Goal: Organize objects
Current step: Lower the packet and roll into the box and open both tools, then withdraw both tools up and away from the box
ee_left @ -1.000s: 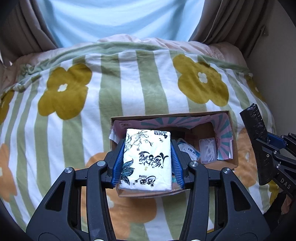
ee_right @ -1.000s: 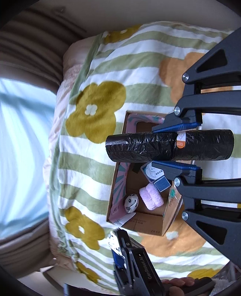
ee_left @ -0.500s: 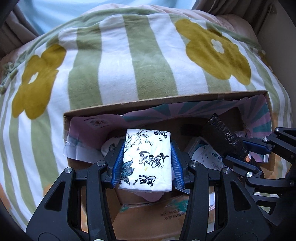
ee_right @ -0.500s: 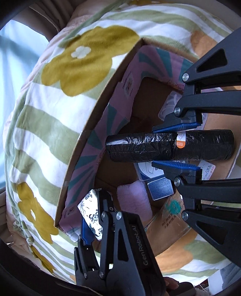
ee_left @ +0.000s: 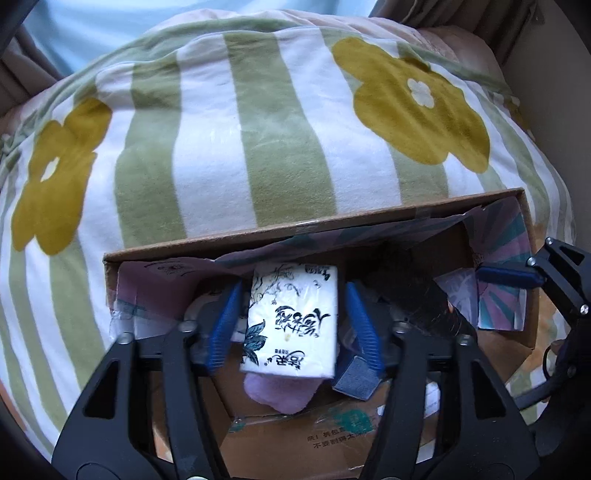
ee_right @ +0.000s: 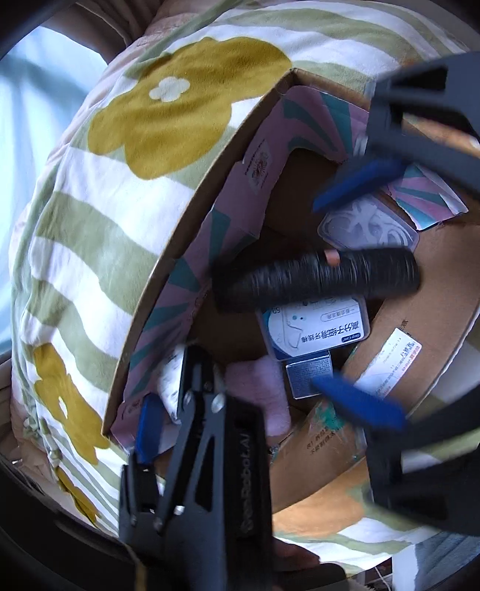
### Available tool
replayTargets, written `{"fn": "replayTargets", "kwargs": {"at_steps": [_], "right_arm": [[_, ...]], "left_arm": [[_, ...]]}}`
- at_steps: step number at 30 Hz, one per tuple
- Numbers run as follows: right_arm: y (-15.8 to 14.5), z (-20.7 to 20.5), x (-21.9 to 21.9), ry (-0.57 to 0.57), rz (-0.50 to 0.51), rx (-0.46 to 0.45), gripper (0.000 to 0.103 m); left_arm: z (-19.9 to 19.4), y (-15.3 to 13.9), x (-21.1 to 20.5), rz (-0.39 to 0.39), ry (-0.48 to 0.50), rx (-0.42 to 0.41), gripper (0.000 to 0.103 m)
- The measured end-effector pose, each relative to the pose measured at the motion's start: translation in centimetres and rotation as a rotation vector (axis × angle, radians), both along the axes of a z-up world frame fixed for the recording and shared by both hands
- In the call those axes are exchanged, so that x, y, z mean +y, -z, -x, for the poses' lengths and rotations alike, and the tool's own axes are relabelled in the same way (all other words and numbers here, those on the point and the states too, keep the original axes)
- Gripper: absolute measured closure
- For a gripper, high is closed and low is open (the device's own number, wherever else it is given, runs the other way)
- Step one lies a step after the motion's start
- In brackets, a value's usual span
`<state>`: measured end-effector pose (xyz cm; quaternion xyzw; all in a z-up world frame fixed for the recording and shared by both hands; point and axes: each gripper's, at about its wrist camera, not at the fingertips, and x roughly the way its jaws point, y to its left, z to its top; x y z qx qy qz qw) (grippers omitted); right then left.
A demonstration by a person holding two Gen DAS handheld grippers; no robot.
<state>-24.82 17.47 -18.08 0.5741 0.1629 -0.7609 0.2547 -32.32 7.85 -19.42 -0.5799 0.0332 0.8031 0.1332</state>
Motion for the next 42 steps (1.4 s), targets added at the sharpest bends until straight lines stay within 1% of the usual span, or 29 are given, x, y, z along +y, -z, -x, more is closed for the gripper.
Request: {"fn": "replayTargets", "kwargs": {"at_steps": [1, 2, 5, 11, 17, 21, 23, 27, 31, 34, 39, 42], "right_arm": [[-0.1, -0.3, 0.2, -0.003, 0.015, 0.004, 0.001], [0.0, -0.6, 0.3, 0.001, 0.026, 0.002, 0.001], [0.2, -1.2, 0.6, 0.019, 0.008, 0.019, 0.001], [0.2, -1.4, 0.6, 0.044, 0.001, 0.017, 0.001], [-1.3, -1.7, 0.6, 0.060, 0.009, 0.036, 0.001], [-3.2, -2.8, 0.3, 0.079, 0.013, 0.058, 0.001], [-4.7, -3.5, 0.6, 0.095, 0.016, 0.079, 0.001], [-7.8, -5.0, 0.4, 0.140, 0.018, 0.107, 0.001], [-11.4, -6.6, 0.6, 0.196, 0.033, 0.122, 0.001], [-13.8, -8.1, 0.9, 0.250, 0.057, 0.128, 0.001], [-17.1, -11.1, 1.6, 0.353, 0.064, 0.156, 0.001], [-18.6, -13.2, 2.0, 0.402, 0.068, 0.179, 0.001]], "left_arm": [[0.0, -0.2, 0.0, -0.007, -0.002, 0.005, 0.002], [-0.1, -0.5, 0.0, -0.015, -0.006, 0.027, 0.000], [0.0, -0.5, 0.4, -0.010, -0.001, 0.020, 0.000], [-0.2, -0.5, 0.6, 0.004, 0.006, 0.018, 0.000], [-0.8, -1.5, 0.3, 0.002, 0.011, 0.031, 0.000], [-1.7, -3.1, 0.0, -0.002, 0.012, 0.046, 0.000], [-2.3, -4.5, -0.3, -0.006, 0.006, 0.057, 0.000], [-4.4, -8.8, -1.4, -0.031, -0.024, 0.101, 0.000], [-7.2, -13.4, -2.6, -0.024, -0.046, 0.153, 0.000], [-9.7, -16.6, -3.9, -0.038, -0.074, 0.176, 0.000], [-14.5, -20.2, -5.8, -0.020, -0.109, 0.216, 0.000], [-17.6, -21.2, -6.8, -0.014, -0.124, 0.227, 0.000]]}}
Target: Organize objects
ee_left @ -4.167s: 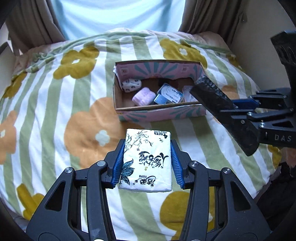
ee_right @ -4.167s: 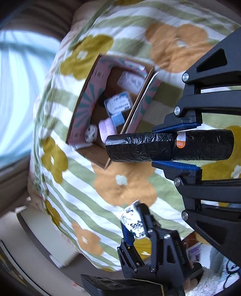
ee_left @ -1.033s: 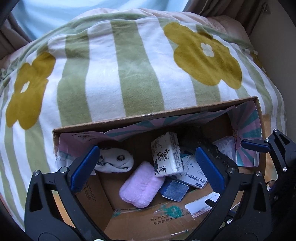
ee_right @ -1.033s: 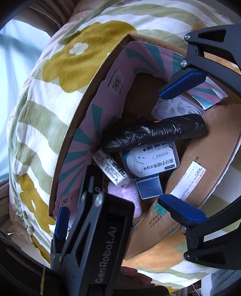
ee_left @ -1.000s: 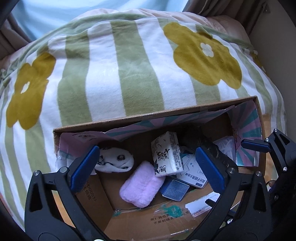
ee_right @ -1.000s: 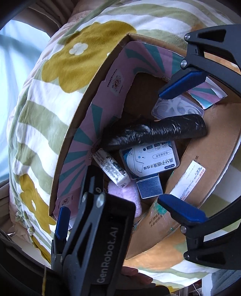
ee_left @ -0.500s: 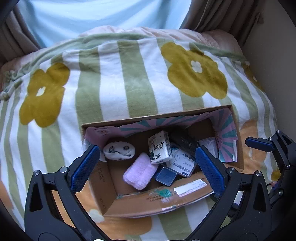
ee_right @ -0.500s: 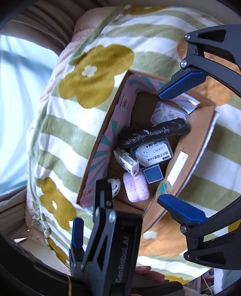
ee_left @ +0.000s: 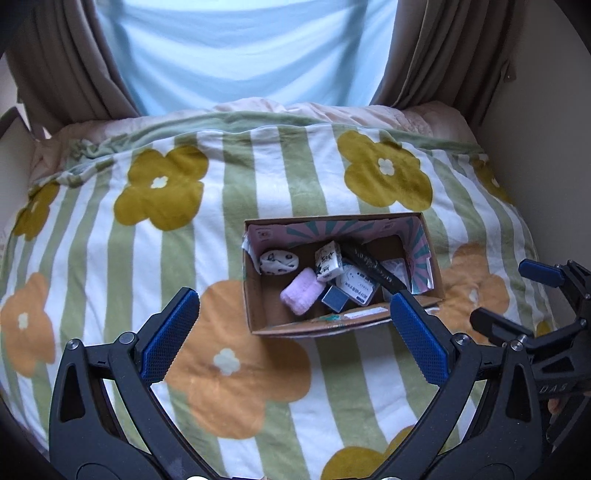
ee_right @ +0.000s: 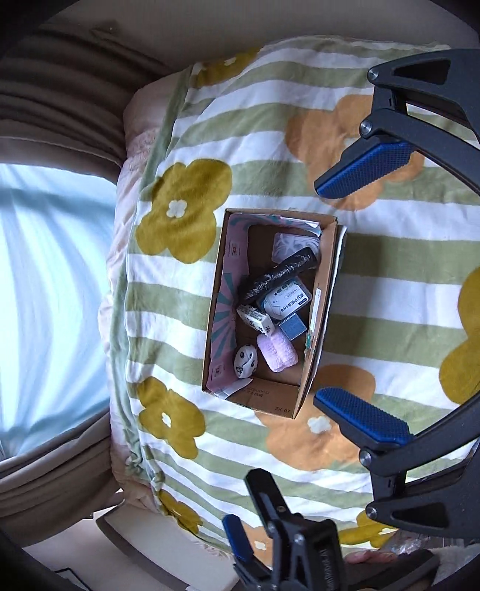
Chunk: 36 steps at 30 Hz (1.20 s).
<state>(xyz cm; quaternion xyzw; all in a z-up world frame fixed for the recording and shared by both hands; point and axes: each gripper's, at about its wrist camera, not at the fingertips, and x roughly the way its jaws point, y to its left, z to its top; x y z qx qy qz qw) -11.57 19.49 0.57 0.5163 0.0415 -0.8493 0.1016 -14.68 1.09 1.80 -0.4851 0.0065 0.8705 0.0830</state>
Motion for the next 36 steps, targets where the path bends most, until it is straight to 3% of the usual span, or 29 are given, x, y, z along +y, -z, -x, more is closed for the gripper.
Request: {"fn": "replayTargets", "kwargs": {"at_steps": [7, 12, 36], "right_arm": [[-1.2, -4.5, 0.5, 0.063, -0.002, 0.014, 0.001], [-0.9, -6.8, 0.7, 0.097, 0.004, 0.018, 0.001], [-1.8, -8.7, 0.7, 0.129, 0.010, 0.040, 0.001]], "left_arm": [[-7.3, -0.6, -1.9, -0.006, -0.050, 0.017, 0.000], [-10.2, -0.4, -2.9, -0.020, -0.083, 0.028, 0.000], [-11.2, -1.3, -2.1, -0.016, -0.058, 0.056, 0.000]]}}
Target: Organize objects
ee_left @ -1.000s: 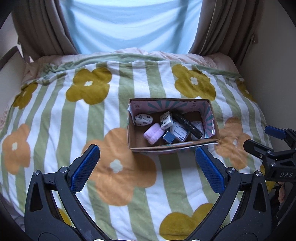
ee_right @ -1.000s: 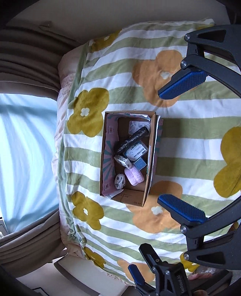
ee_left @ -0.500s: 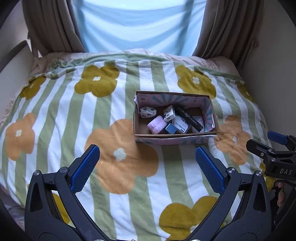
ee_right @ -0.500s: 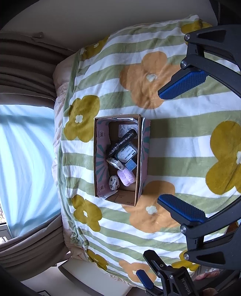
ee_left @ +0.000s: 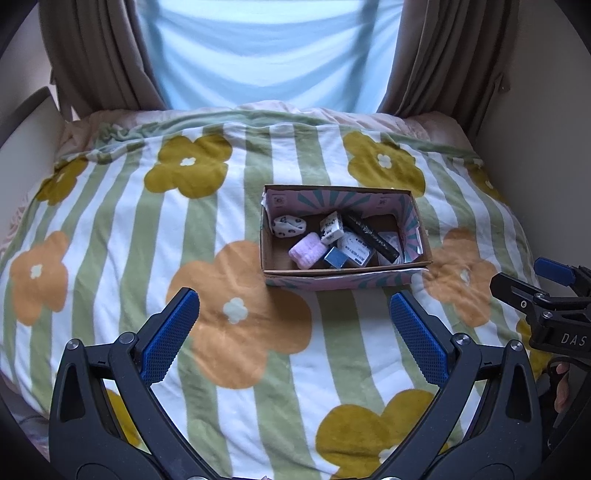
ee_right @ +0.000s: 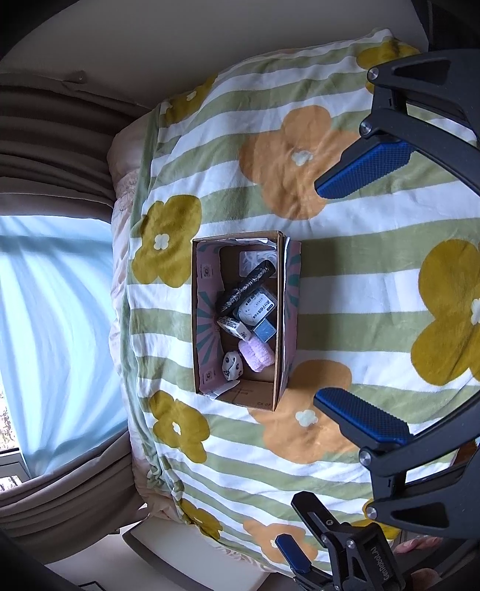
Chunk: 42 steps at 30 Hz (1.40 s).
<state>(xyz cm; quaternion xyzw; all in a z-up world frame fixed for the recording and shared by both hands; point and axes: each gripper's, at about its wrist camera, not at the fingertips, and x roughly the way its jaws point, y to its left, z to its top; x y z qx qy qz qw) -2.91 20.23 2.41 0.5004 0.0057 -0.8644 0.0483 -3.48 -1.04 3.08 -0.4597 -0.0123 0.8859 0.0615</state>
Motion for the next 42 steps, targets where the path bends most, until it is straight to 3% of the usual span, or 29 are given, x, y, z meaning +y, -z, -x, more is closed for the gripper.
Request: {"fn": "replayTargets", "kwargs": {"at_steps": [28, 42], "right_arm": [[-1.0, 0.1, -0.1, 0.003, -0.003, 0.013, 0.001], [-1.3, 0.4, 0.0, 0.002, -0.009, 0.017, 0.001]], "left_arm": [[-0.5, 0.3, 0.2, 0.007, 0.008, -0.011, 0.000], [-0.5, -0.1, 0.4, 0.048, -0.047, 0.028, 0.000]]}}
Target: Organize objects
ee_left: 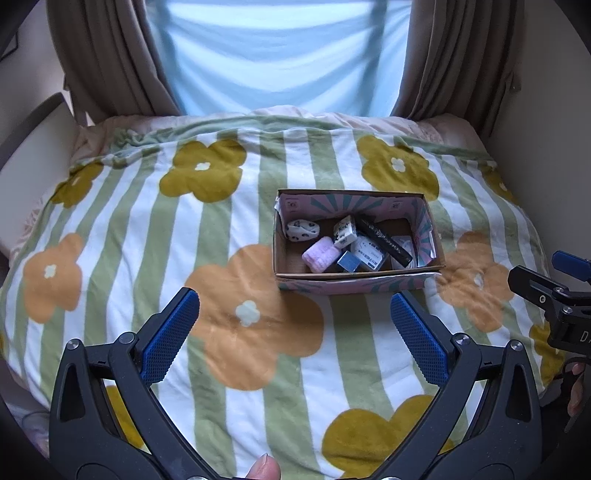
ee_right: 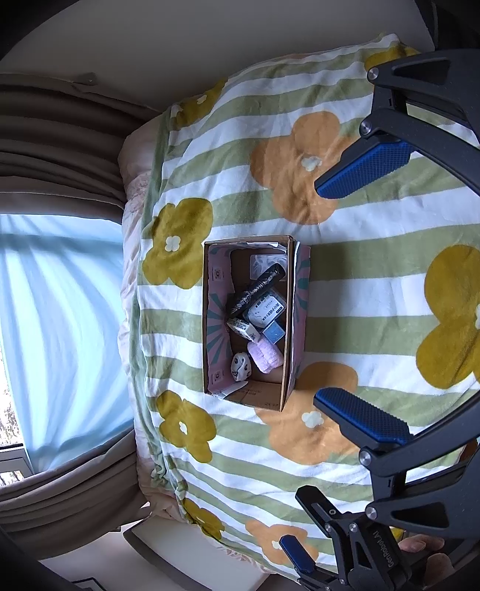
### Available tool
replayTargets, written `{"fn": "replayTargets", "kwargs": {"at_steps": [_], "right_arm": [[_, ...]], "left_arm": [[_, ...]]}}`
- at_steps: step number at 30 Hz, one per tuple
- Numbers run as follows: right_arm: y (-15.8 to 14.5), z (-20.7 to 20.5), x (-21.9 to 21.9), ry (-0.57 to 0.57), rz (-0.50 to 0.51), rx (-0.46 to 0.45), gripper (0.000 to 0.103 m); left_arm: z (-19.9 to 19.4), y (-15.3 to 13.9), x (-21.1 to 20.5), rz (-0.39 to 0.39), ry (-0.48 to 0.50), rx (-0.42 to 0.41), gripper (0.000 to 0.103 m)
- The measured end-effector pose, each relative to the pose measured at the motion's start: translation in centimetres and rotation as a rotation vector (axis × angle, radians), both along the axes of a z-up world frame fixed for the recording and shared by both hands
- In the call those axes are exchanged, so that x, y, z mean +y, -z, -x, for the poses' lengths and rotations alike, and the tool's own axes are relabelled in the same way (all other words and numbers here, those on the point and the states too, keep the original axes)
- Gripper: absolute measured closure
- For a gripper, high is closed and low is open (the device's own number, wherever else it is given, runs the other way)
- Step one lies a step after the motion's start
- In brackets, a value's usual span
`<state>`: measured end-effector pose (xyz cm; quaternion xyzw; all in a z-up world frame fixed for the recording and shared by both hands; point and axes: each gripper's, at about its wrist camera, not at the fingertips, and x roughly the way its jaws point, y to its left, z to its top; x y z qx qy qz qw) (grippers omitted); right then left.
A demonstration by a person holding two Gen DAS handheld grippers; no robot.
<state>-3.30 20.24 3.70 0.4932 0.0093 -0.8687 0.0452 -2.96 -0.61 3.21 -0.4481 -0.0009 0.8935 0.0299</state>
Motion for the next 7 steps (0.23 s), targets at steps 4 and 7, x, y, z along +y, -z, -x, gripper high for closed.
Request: {"fn": "replayTargets", "kwargs": {"at_steps": [4, 7], "right_arm": [[-0.1, 0.2, 0.1, 0.003, -0.004, -0.002, 0.001], [0.0, 1.0, 0.5, 0.001, -0.007, -0.015, 0.001]], "left_arm": [[0.3, 0.3, -0.3, -0.045, 0.005, -0.008, 0.000], [0.5, 0.9, -0.4, -0.045, 0.000, -0.014, 0.000]]}}
